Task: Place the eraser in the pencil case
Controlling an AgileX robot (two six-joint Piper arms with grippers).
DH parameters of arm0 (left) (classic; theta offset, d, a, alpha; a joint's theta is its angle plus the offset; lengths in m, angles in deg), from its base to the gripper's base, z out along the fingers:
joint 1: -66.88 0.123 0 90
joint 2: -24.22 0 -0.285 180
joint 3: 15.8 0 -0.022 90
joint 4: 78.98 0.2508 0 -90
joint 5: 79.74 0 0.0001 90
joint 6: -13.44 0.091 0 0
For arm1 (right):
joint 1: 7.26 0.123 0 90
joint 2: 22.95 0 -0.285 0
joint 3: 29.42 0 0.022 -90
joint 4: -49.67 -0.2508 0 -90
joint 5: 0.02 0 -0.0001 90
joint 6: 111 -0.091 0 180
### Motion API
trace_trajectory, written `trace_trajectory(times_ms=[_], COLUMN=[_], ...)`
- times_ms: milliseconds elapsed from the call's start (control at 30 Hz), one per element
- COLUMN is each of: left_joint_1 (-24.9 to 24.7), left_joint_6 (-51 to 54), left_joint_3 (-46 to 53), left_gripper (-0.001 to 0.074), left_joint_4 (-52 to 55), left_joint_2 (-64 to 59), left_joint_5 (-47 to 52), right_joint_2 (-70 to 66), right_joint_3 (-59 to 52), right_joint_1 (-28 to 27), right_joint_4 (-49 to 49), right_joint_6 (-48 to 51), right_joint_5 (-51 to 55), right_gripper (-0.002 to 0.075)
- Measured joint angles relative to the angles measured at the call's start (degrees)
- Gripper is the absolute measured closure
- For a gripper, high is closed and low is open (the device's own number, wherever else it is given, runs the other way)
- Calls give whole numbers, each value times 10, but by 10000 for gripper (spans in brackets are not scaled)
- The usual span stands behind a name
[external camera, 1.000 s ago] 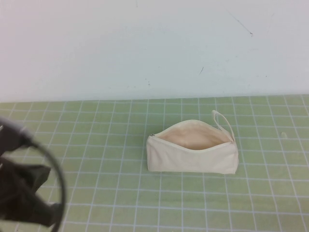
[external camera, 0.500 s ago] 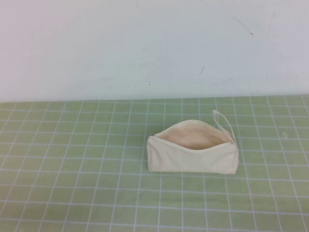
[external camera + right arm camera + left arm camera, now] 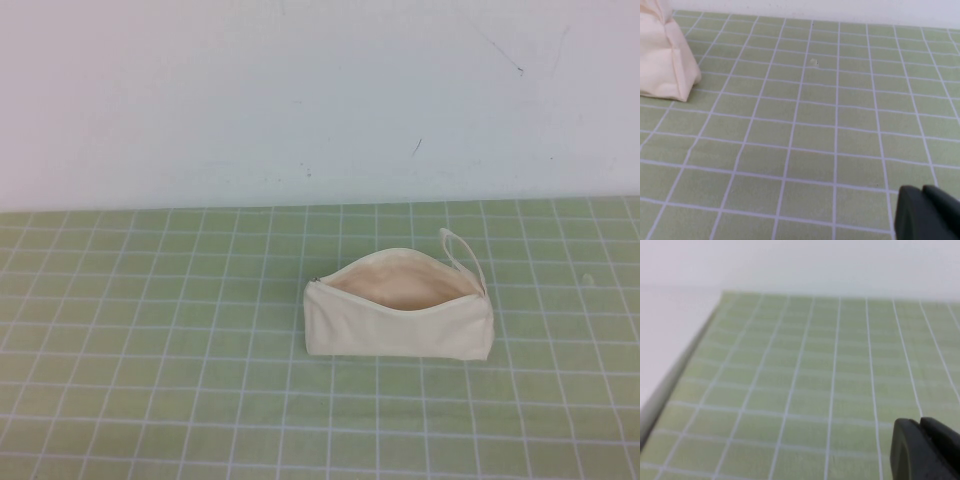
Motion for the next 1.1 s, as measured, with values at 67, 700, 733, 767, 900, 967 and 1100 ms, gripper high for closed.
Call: trace_trajectory(times_ms=[67, 700, 733, 767, 900, 967, 1100], left_joint_1=[-8, -23, -23, -23, -23, -23, -23], left_joint_6=[0, 0, 0, 0, 0, 0, 0], left_joint_3=[0, -1, -1, -1, -1, -1, -1], left_gripper=[737, 736, 736, 736, 736, 736, 736], left_joint_4=[7, 13, 13, 13, 13, 13, 13], left_joint_2=[0, 0, 0, 0, 0, 0, 0], left_joint_5=[14, 26, 26, 26, 26, 26, 26], right_joint_2=[0, 0, 0, 0, 0, 0, 0], right_joint_3=[0, 0, 0, 0, 0, 0, 0], right_joint_1=[0, 0, 0, 0, 0, 0, 0], right_joint_4=[0, 0, 0, 0, 0, 0, 0], right_joint_6=[0, 0, 0, 0, 0, 0, 0], right_joint_5=[0, 0, 0, 0, 0, 0, 0], right_gripper=[727, 727, 727, 727, 727, 727, 727])
